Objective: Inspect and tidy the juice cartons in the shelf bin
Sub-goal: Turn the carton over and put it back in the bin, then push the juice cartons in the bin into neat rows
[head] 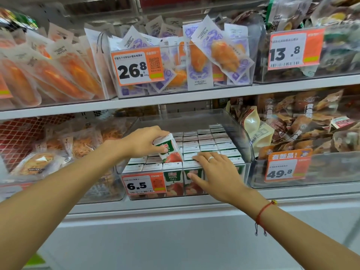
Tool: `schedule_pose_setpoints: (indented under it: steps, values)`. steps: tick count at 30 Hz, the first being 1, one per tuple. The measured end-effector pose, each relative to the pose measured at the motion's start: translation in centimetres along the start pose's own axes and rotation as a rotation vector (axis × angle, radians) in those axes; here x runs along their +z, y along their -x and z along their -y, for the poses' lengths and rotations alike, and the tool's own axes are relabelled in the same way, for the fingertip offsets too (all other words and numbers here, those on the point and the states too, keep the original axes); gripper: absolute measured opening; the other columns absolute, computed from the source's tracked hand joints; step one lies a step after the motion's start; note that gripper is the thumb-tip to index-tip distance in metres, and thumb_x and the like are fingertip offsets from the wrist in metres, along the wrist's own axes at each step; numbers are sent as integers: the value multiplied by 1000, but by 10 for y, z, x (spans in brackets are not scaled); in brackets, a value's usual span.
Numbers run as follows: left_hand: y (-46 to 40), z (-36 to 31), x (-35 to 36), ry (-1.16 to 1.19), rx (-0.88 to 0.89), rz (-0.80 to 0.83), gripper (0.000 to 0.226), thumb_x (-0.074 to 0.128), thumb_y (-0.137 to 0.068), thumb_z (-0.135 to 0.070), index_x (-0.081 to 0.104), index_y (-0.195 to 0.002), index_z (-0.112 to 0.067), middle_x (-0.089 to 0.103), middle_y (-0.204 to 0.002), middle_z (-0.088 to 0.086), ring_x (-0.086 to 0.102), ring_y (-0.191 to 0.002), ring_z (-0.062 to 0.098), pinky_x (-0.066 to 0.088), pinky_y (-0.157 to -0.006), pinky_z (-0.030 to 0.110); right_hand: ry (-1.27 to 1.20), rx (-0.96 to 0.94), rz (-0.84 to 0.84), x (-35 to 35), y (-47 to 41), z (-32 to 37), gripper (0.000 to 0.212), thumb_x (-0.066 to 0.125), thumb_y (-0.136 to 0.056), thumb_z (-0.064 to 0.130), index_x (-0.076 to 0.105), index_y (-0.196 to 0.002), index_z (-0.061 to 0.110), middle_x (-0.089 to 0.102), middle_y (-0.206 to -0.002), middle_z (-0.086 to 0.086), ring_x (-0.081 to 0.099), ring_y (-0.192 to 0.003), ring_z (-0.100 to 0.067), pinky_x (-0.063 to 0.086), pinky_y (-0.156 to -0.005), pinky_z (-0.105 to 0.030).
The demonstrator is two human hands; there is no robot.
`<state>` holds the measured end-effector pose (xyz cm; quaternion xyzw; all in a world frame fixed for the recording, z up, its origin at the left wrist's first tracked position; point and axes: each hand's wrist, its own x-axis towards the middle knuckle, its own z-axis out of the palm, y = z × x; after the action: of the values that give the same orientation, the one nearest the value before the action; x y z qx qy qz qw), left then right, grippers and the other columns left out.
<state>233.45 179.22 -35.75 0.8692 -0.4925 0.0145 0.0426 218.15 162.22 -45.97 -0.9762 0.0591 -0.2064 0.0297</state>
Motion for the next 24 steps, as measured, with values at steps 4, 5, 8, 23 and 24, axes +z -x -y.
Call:
schedule_pose_setpoints:
  steps: [4,5,8,23,24]
  values:
    - [-8,-16,11,-128,31,37,57,57,-96,-41,39,-148,-28,51,-131,5,49,-119,28,40,-94,39,-9,0,-3,-1,0,0,61,38,-95,61,44,-141,23,48,-144,3,42,-132,-17,30,-109,-32]
    - [-10,-17,16,-134,25,38,57,56,-96,-41,37,-149,-29,50,-136,4,48,-123,27,40,-98,40,-7,-1,-4,-1,0,0,61,38,-95,61,44,-142,23,48,-144,3,42,-132,-17,30,-109,-32]
    - [-8,-11,26,4,-24,58,51,56,-97,-39,40,-144,-28,50,-143,1,51,-125,20,41,-103,37,-5,-1,-8,0,0,-1,60,38,-95,61,43,-142,23,49,-143,3,43,-131,-17,30,-108,-33]
    - [2,2,52,245,27,67,38,41,-105,-14,49,-142,-17,47,-146,2,43,-134,16,35,-109,24,-10,1,2,0,-1,0,60,38,-95,62,41,-143,25,47,-145,5,40,-132,-15,28,-108,-31]
    - [1,2,52,269,27,72,38,41,-104,-11,50,-141,-15,47,-147,3,42,-136,16,34,-110,22,-8,3,2,-1,-1,0,60,38,-95,62,41,-143,26,47,-145,6,40,-132,-15,28,-108,-30]
